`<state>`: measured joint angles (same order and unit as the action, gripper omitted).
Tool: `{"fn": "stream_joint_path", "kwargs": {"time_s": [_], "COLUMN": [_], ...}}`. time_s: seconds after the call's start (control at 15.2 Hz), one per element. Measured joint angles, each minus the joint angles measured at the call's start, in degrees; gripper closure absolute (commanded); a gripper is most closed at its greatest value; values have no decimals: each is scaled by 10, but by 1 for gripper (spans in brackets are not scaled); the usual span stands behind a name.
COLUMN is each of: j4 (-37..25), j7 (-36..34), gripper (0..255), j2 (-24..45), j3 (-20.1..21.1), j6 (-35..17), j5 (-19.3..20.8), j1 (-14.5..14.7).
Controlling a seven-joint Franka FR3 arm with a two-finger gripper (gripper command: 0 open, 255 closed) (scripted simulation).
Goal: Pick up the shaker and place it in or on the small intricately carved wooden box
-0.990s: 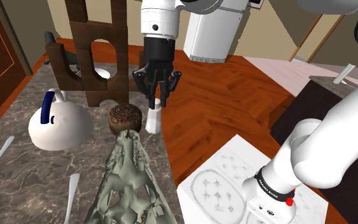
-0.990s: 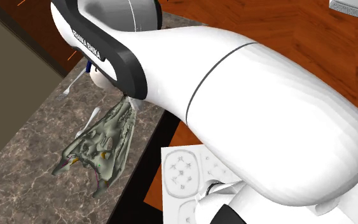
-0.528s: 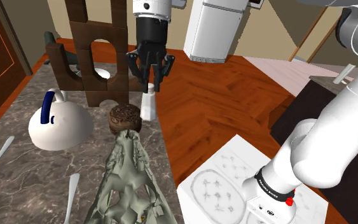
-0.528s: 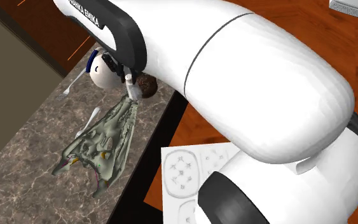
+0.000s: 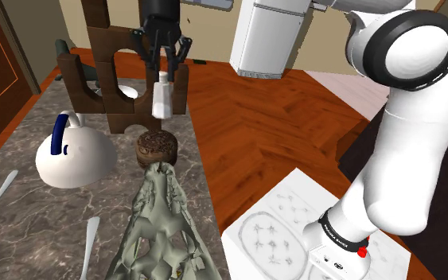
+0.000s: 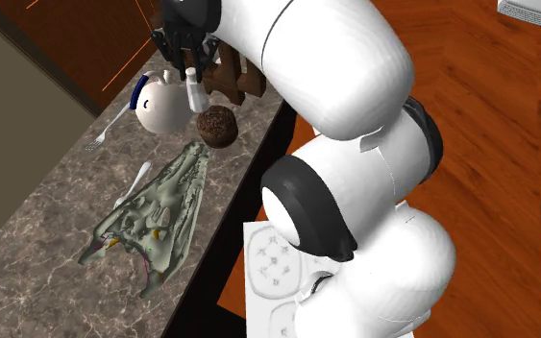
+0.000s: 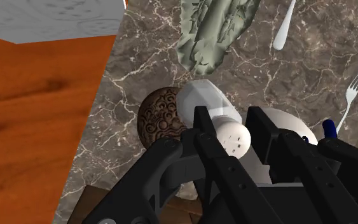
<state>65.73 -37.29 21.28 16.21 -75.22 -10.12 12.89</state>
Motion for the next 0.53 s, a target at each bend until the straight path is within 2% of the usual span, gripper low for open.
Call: {"fn": "stream_joint_path", "kwargs": {"time_s": [0.13, 0.2, 0.26, 0.53], "j4": [-140, -166, -176, -111], "j7": [-3, -5, -5, 6], "gripper": [255, 255, 255, 255], "j2": [84, 101, 109, 88], "j3": [-3, -4, -5, -6], "j6": [58, 68, 70, 27], "j5": [18, 21, 23, 21], "j1": [10, 13, 15, 7]}}
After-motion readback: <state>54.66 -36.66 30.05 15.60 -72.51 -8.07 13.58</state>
